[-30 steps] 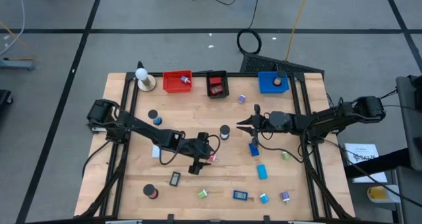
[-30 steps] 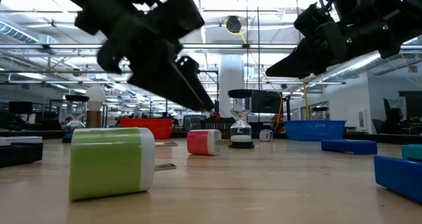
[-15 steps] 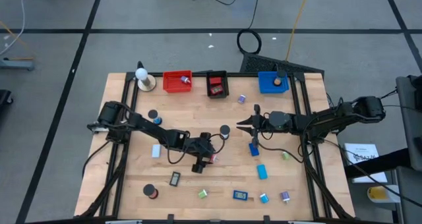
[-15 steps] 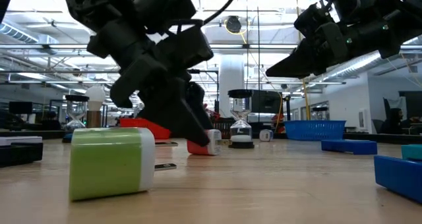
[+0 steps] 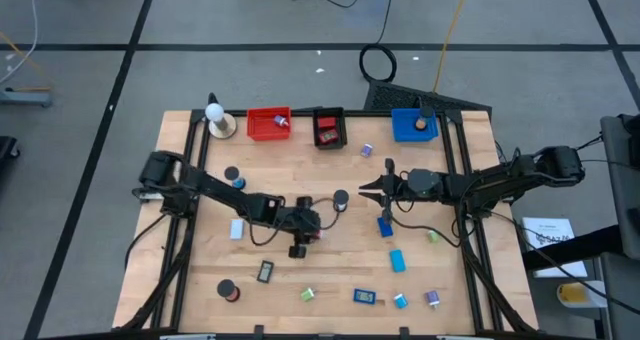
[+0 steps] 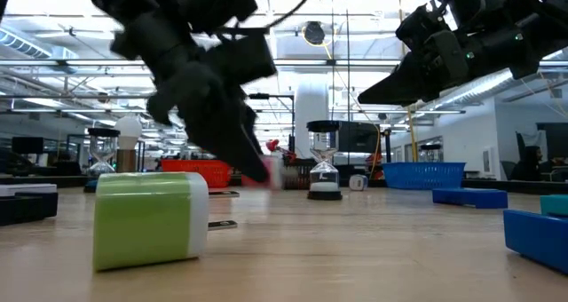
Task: Pick & Place Office items
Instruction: Put the pink charger adapter into the red bin
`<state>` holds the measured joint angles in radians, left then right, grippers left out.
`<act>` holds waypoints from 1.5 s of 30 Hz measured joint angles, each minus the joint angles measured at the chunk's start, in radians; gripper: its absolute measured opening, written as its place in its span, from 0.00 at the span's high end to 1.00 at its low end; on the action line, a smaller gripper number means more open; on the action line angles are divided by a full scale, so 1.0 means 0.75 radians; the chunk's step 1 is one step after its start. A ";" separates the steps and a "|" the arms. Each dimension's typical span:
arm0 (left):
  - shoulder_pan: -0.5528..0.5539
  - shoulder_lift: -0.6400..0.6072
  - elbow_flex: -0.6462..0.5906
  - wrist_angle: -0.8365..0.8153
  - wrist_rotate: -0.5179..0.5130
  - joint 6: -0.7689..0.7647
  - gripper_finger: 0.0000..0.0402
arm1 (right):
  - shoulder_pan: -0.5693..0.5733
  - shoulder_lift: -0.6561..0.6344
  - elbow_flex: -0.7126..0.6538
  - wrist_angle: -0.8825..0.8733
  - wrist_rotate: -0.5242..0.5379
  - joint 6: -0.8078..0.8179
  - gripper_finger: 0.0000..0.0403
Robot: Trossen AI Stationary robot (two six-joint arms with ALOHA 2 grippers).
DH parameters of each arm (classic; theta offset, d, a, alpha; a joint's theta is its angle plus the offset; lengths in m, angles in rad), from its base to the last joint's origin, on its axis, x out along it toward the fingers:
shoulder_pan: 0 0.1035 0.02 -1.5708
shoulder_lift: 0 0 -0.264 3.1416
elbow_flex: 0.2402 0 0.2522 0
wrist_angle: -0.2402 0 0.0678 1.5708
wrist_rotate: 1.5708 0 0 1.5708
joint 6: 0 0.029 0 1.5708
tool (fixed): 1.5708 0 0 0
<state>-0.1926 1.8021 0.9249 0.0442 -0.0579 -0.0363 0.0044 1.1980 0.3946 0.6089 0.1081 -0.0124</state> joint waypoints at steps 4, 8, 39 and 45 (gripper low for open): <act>0.007 -0.158 -0.014 -0.226 -0.208 -0.100 0.67 | 0.000 0.000 0.000 -0.005 0.000 0.000 0.84; 0.081 -0.294 -0.118 -0.302 -0.287 -0.265 0.67 | 0.000 0.000 0.000 -0.011 0.000 0.000 0.84; 0.726 -0.386 -0.046 -0.750 -0.098 -0.302 0.32 | -0.001 0.000 -0.002 0.010 0.000 -0.014 0.84; 0.723 -0.287 0.003 -0.825 0.000 -0.353 0.27 | -0.001 0.000 -0.002 0.010 0.000 -0.021 0.84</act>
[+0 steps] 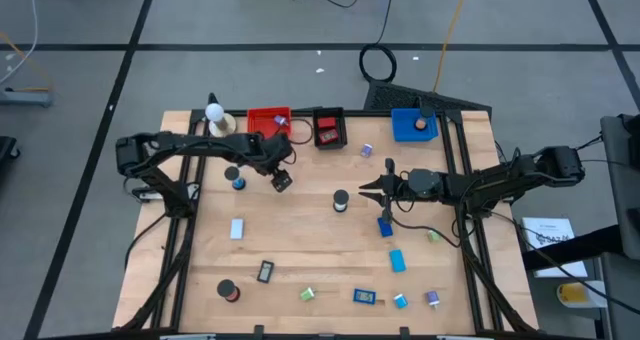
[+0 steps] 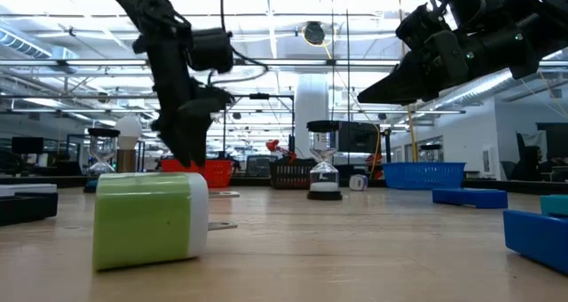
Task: Pick & Place Office items
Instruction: Put the pink charger adapter into the red bin
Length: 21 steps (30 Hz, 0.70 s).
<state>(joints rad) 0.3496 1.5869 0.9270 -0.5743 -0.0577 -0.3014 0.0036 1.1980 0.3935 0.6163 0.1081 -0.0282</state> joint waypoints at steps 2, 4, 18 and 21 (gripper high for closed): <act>-0.002 0.063 0.001 -0.005 0.001 0.000 0.28 | 0.000 0.000 0.000 0.000 0.000 -0.001 0.84; -0.002 0.128 0.001 -0.007 0.001 0.012 0.30 | 0.000 0.000 0.000 -0.001 0.000 -0.001 0.84; 0.012 0.159 0.168 -0.196 -0.041 0.131 0.67 | 0.000 0.000 0.000 -0.001 0.000 -0.014 0.84; 0.050 0.162 0.294 -0.284 -0.095 0.178 0.67 | 0.000 0.000 0.000 -0.002 0.000 -0.014 0.84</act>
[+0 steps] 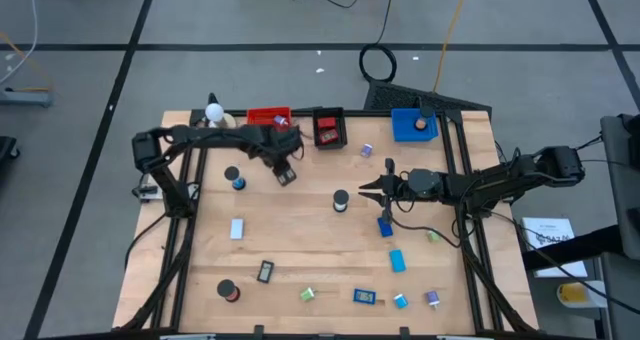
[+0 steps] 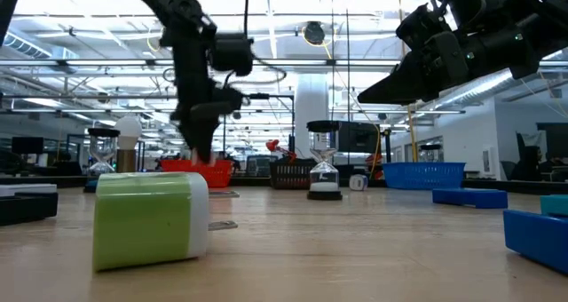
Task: Pick & Place Office items
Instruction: Put the pink charger adapter into the red bin
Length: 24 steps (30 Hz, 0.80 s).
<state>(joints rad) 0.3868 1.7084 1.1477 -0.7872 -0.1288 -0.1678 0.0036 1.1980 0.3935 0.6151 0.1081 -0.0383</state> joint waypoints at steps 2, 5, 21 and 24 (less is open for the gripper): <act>0.042 -0.002 0.103 -0.035 -0.058 0.022 0.67 | 0.000 0.000 0.000 0.000 0.000 0.000 0.84; 0.118 -0.003 0.225 -0.040 -0.134 0.055 0.67 | 0.000 0.000 0.000 -0.001 0.000 0.000 0.84; 0.409 0.240 0.287 0.012 -0.147 0.186 0.67 | 0.000 0.000 0.000 -0.009 0.000 -0.005 0.84; 0.431 0.273 0.287 0.030 -0.142 0.186 0.67 | 0.000 0.000 0.000 -0.009 0.000 -0.005 0.84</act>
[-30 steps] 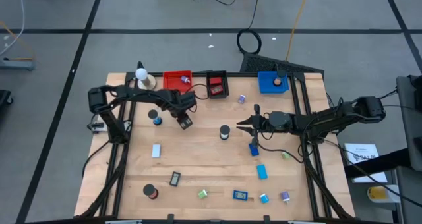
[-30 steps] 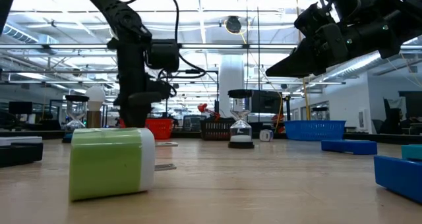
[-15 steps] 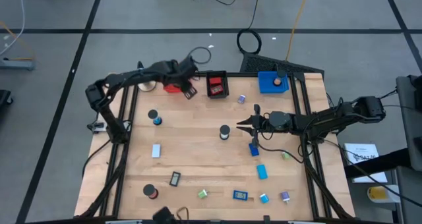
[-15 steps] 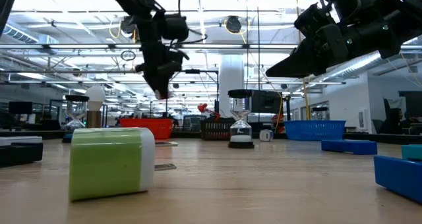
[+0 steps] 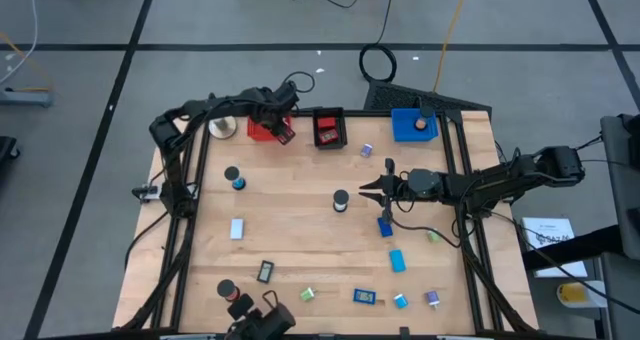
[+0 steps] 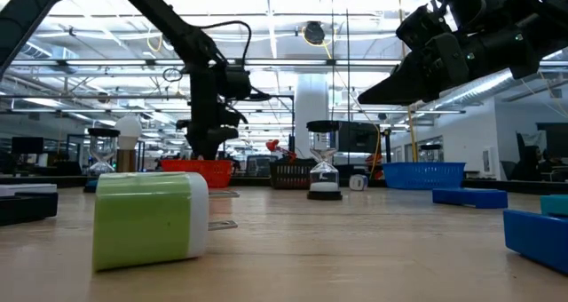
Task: Pick & Place Office items
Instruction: Put the pink charger adapter into the red bin
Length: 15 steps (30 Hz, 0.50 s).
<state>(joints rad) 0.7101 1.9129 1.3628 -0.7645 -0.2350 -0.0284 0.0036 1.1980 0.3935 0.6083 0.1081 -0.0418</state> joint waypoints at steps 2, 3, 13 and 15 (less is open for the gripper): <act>0.012 0.004 0.000 0.013 0.024 0.002 0.67 | 0.000 0.000 0.000 0.000 0.000 0.000 0.84; 0.015 0.004 0.000 0.023 0.035 0.004 0.67 | 0.000 0.000 0.000 0.000 0.000 -0.001 0.84; 0.016 0.012 -0.012 0.057 0.164 -0.024 0.65 | 0.000 0.000 0.000 0.001 0.000 -0.005 0.84; 0.016 0.010 -0.012 0.071 0.175 -0.025 0.65 | 0.000 0.000 0.000 0.001 0.000 -0.005 0.84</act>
<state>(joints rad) 0.7218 1.9206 1.3540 -0.7109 -0.1035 -0.0470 0.0036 1.1980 0.3935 0.6086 0.1081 -0.0458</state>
